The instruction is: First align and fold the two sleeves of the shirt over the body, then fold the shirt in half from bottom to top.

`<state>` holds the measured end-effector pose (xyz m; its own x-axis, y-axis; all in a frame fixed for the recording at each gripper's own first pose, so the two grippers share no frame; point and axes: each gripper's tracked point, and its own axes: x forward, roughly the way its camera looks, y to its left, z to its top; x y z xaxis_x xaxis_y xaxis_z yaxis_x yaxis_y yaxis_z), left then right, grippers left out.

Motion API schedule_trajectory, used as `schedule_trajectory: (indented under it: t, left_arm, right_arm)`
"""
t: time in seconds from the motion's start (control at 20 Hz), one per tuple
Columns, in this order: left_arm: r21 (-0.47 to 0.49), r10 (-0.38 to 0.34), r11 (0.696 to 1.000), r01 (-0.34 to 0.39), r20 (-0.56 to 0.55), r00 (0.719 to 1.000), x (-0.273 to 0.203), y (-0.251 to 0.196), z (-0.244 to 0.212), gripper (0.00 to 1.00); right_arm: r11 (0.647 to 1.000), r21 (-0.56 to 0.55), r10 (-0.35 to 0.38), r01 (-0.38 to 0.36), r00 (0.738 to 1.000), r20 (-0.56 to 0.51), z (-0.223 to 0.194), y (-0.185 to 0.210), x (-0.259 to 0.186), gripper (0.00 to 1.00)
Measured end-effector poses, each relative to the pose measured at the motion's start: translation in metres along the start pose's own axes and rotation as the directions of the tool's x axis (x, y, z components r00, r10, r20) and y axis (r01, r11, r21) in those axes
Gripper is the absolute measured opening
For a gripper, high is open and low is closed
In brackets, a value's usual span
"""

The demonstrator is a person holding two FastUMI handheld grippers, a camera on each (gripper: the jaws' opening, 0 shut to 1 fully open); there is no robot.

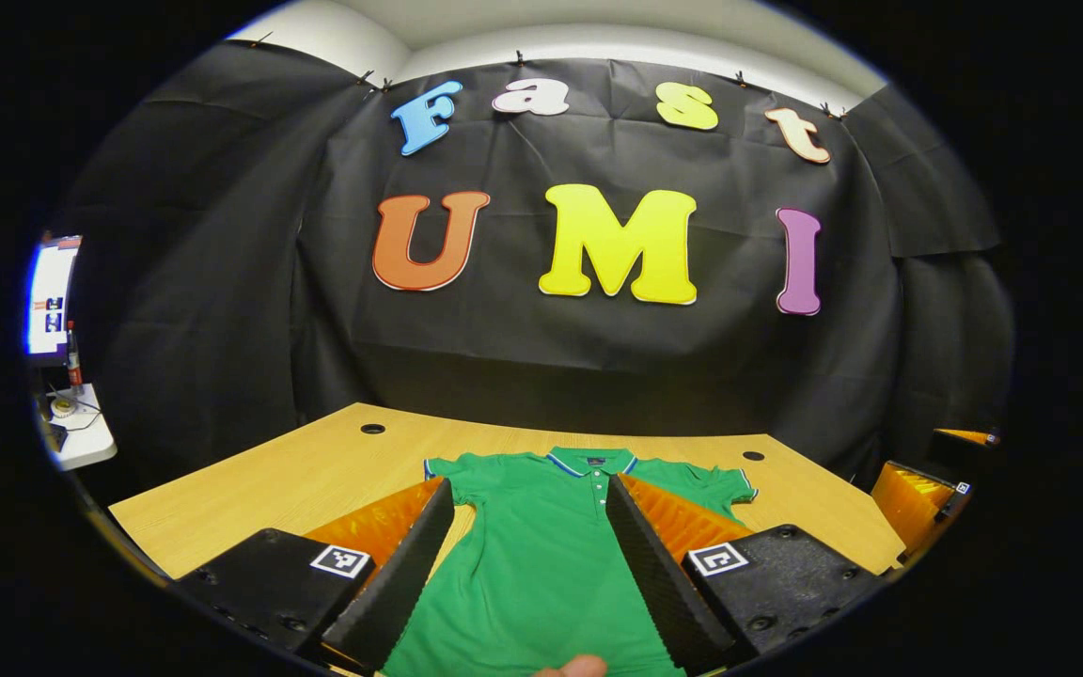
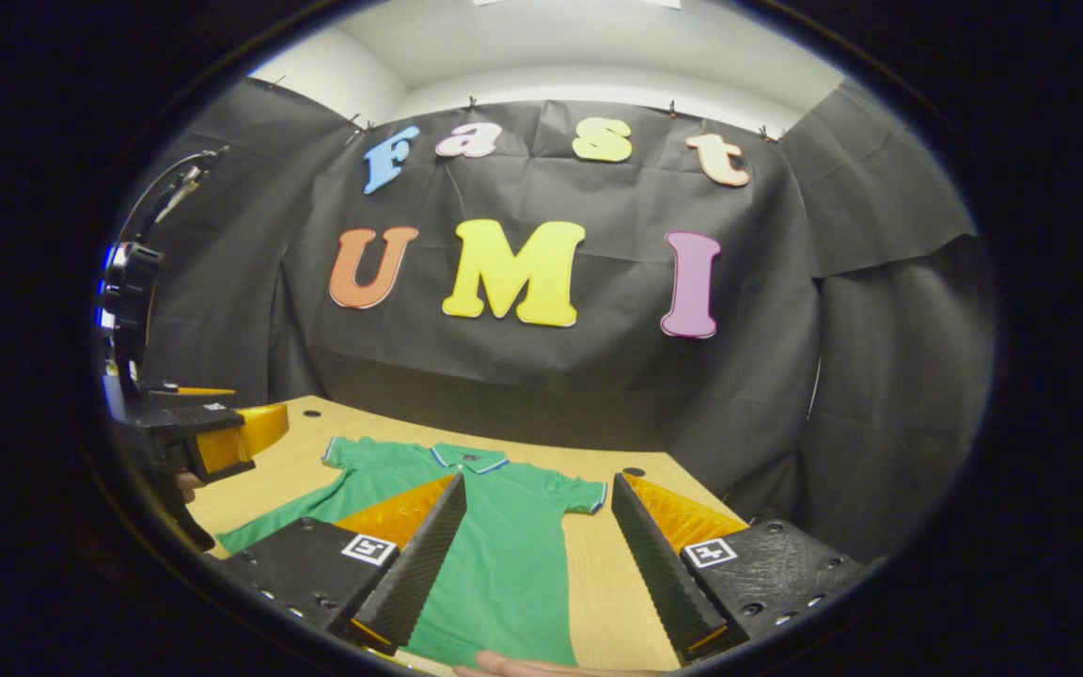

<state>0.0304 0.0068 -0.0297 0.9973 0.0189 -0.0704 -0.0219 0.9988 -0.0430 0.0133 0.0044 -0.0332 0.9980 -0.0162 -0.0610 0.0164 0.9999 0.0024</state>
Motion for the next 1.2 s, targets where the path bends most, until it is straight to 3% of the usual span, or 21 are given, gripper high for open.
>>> schedule_trajectory:
  t: [0.4,0.55,0.6,0.8,0.95,1.2]
  left_arm:
    - [0.045,-0.016,0.999,0.015,0.028,0.999,0.003,-0.013,-0.005,1.0]
    - [0.029,-0.028,0.999,0.027,0.017,0.999,0.008,-0.021,-0.014,1.0]
    - [0.032,-0.023,0.999,0.022,0.012,1.0,0.01,-0.022,-0.015,1.0]
    - [0.066,-0.009,0.998,0.006,0.047,0.999,0.017,-0.026,-0.016,1.0]
    - [0.054,-0.015,0.998,0.013,0.035,0.999,0.024,-0.031,-0.026,1.0]
    - [0.053,0.003,0.999,-0.004,0.01,1.0,0.032,-0.022,-0.035,1.0]
  right_arm:
    - [0.998,0.001,-0.06,0.06,0.998,0.022,0.019,-0.041,0.045,0.95]
    - [0.997,0.021,-0.077,0.077,0.997,0.006,0.019,-0.059,0.081,0.93]
    - [0.996,0.022,-0.083,0.083,0.996,-0.013,0.012,-0.064,0.096,0.96]
    - [0.994,0.033,-0.103,0.107,0.988,-0.119,-0.02,-0.083,0.169,0.95]
    - [0.987,0.078,-0.12,0.142,0.964,-0.237,-0.059,-0.092,0.234,0.94]
    - [0.978,0.077,-0.144,0.193,0.898,-0.416,-0.126,-0.1,0.304,0.95]
